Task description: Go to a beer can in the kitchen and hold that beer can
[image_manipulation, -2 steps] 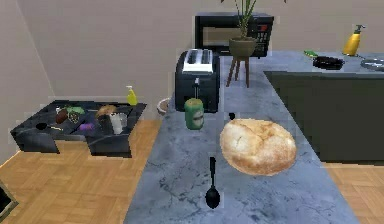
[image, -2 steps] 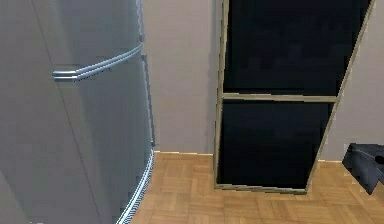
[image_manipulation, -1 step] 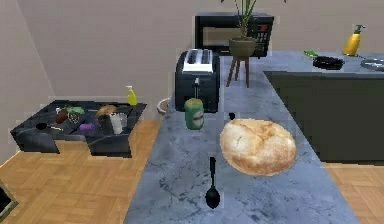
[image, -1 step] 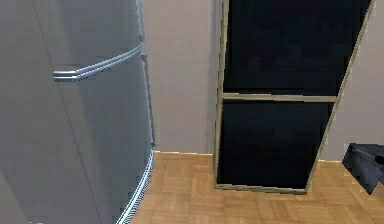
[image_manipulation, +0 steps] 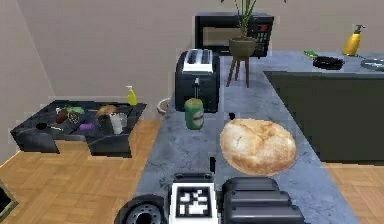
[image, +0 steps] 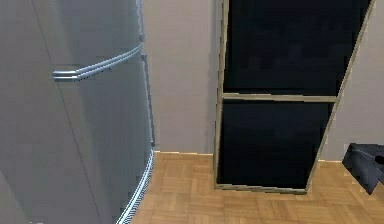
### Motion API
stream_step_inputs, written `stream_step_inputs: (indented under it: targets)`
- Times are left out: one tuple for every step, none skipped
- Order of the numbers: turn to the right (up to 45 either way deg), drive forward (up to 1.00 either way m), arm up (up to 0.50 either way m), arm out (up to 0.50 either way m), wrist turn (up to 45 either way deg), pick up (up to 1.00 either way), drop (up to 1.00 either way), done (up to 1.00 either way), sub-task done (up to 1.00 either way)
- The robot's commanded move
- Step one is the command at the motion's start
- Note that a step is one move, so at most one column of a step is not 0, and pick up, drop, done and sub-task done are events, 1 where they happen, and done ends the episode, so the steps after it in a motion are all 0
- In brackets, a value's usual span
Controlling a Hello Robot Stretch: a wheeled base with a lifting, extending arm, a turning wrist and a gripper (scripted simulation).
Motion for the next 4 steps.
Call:
stream_step_inputs:
  targets:
    - [0.0,0.00,0.00,0.40,0.0,0.00,0.00,0.00,0.00]
    - [0.0,0.00,0.00,0.00,45.0,0.00,0.00,0.00,0.00]
    - [0.0,0.00,0.00,0.00,45.0,0.00,0.00,0.00,0.00]
    - [0.0,0.00,0.00,0.00,45.0,0.00,0.00,0.00,0.00]
